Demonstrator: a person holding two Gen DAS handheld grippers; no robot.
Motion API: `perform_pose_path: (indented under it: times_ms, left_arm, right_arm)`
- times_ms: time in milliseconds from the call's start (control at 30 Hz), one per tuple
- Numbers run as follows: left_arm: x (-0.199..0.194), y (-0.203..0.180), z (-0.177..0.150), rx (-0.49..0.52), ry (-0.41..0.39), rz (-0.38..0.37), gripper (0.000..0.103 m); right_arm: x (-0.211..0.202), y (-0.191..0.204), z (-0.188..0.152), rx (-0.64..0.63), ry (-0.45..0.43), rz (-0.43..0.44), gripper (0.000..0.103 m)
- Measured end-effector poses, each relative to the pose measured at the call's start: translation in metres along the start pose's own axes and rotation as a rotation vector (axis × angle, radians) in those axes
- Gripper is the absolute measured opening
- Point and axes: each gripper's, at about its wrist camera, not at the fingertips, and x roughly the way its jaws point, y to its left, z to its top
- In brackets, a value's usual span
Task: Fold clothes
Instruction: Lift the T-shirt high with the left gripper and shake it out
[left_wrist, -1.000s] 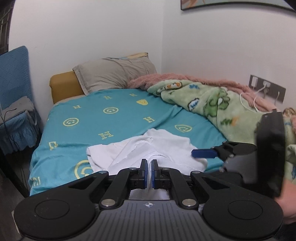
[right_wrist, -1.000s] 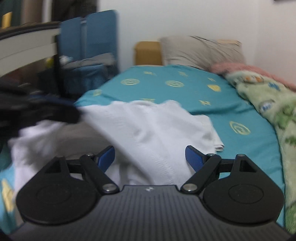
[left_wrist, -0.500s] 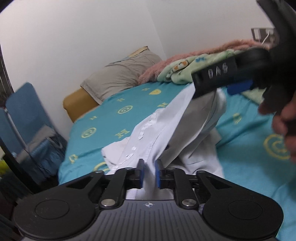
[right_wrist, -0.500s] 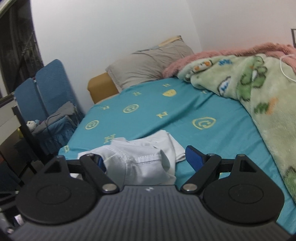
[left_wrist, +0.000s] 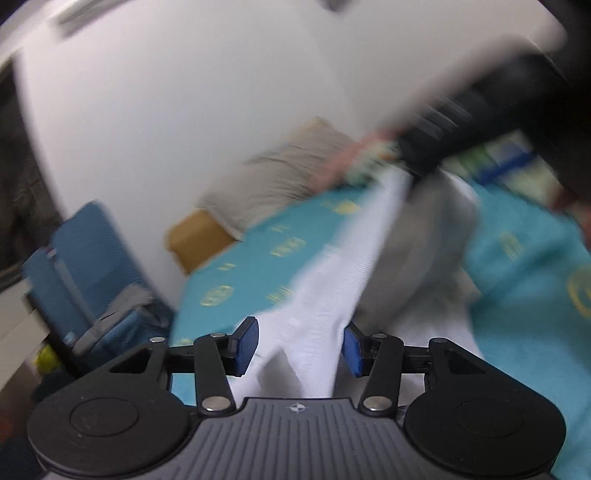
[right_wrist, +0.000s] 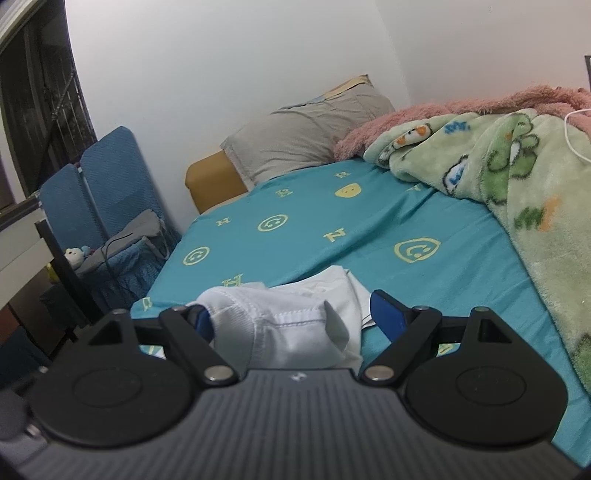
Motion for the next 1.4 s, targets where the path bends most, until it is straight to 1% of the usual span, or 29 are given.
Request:
perform_pose_path:
  times_ms: [100,167,300,433,467,500,533,567,600,667,700,733,767,967,1000,1100,1167,1267,1300,1400]
  left_arm:
    - [-0.008,0.027,0.009,-0.139,-0.028,0.079,0.057]
    - [-0.011,0.036,0.010,-0.169,-0.007,0.121,0.060]
    - [-0.011,0.034,0.004,-0.104,0.105,0.156,0.060]
    - [-0.009,0.042,-0.001,-0.098,0.194,0.217,0.064]
    - [-0.008,0.046,-0.001,-0.096,0.203,0.237,0.064]
    - [-0.010,0.049,-0.001,-0.089,0.204,0.254,0.066]
    - [-0.014,0.050,-0.003,-0.067,0.204,0.266,0.067]
    - [-0.015,0.047,-0.004,-0.021,0.207,0.274,0.070]
    - [-0.017,0.041,-0.006,0.038,0.201,0.271,0.072]
    - [-0.021,0.026,-0.008,0.157,0.167,0.274,0.073]
    - [-0.022,0.020,-0.010,0.197,0.155,0.271,0.073]
    - [-0.023,0.014,-0.011,0.214,0.150,0.265,0.073]
    - [-0.024,0.012,-0.011,0.207,0.148,0.258,0.073]
    - [-0.021,0.019,-0.004,0.048,0.116,0.221,0.074]
    - [-0.020,0.019,-0.004,0.039,0.107,0.218,0.075]
    - [-0.010,0.010,-0.006,0.074,0.102,0.197,0.079]
    - [0.000,0.002,-0.011,0.123,0.124,0.204,0.079]
    - [0.019,0.001,-0.021,0.160,0.198,0.247,0.079]
    - [0.023,0.005,-0.023,0.148,0.222,0.261,0.079]
    - [0.025,0.023,-0.023,0.057,0.258,0.285,0.080]
  right_arm:
    - [0.001,-0.005,0.001,0.019,0.000,-0.024,0.085]
    - [0.001,-0.008,0.000,0.021,-0.006,-0.043,0.085]
    - [-0.002,-0.012,0.001,0.021,-0.031,-0.099,0.085]
    - [-0.005,-0.018,0.002,0.035,-0.045,-0.160,0.085]
    - [-0.006,-0.020,0.003,0.039,-0.049,-0.175,0.085]
    - [-0.008,-0.022,0.003,0.045,-0.053,-0.190,0.085]
    - [-0.009,-0.024,0.005,0.054,-0.060,-0.203,0.085]
    - [-0.011,-0.026,0.006,0.063,-0.069,-0.216,0.085]
    - [-0.013,-0.028,0.007,0.070,-0.077,-0.226,0.085]
    - [-0.016,-0.031,0.008,0.078,-0.091,-0.236,0.085]
    - [-0.017,-0.032,0.009,0.082,-0.096,-0.240,0.085]
    - [-0.018,-0.033,0.010,0.088,-0.095,-0.242,0.085]
    - [-0.017,-0.035,0.010,0.096,-0.090,-0.240,0.085]
    - [-0.011,-0.038,0.009,0.110,-0.032,-0.230,0.085]
    - [-0.011,-0.037,0.009,0.102,-0.033,-0.228,0.085]
    - [-0.013,-0.033,0.009,0.076,-0.046,-0.216,0.085]
    - [-0.014,-0.031,0.009,0.059,-0.049,-0.205,0.085]
    - [-0.015,-0.027,0.009,0.027,-0.057,-0.207,0.085]
    - [-0.016,-0.026,0.009,0.017,-0.061,-0.210,0.085]
    - [-0.016,-0.024,0.008,-0.011,-0.063,-0.220,0.085]
